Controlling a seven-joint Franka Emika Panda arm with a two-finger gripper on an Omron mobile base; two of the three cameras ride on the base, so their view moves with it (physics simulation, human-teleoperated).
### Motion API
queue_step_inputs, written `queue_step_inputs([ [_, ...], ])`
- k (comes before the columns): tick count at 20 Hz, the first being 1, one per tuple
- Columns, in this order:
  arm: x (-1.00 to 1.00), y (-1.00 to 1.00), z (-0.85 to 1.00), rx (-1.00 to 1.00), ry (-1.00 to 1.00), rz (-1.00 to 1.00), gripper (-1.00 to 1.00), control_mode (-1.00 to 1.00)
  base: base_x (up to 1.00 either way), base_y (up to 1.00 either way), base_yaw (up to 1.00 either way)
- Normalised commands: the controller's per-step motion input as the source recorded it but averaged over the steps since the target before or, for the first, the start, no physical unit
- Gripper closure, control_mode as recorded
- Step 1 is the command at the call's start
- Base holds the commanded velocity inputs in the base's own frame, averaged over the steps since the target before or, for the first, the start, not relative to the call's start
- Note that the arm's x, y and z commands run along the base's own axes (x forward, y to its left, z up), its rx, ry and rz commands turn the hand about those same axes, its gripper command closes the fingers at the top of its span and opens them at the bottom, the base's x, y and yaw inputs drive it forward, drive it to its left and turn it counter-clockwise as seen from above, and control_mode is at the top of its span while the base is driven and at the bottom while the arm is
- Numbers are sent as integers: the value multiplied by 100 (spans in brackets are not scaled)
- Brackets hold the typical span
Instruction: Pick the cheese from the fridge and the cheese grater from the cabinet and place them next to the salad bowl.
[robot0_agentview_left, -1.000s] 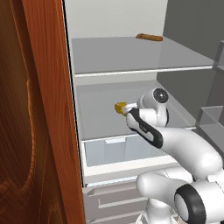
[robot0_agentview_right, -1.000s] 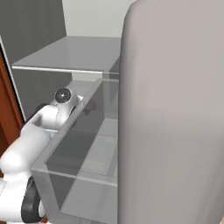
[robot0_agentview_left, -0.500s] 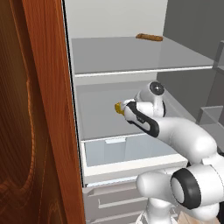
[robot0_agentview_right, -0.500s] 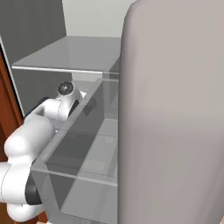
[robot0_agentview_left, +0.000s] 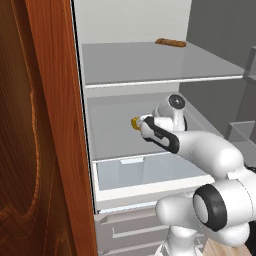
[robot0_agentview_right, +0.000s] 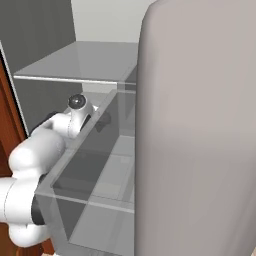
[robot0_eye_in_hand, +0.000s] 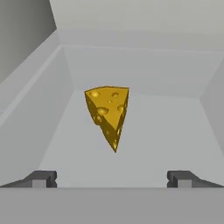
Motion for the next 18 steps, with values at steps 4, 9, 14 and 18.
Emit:
queue_step_inputs([
  [4,23,4,-19,0,0,1,-100,-100,0,0,0],
  [9,22,2,-25,0,0,8,-100,-100,0,0,0],
  [14,27,7,-22,0,0,8,-100,-100,0,0,0],
  [18,17,0,-12,0,0,7,-100,-100,0,0,0],
])
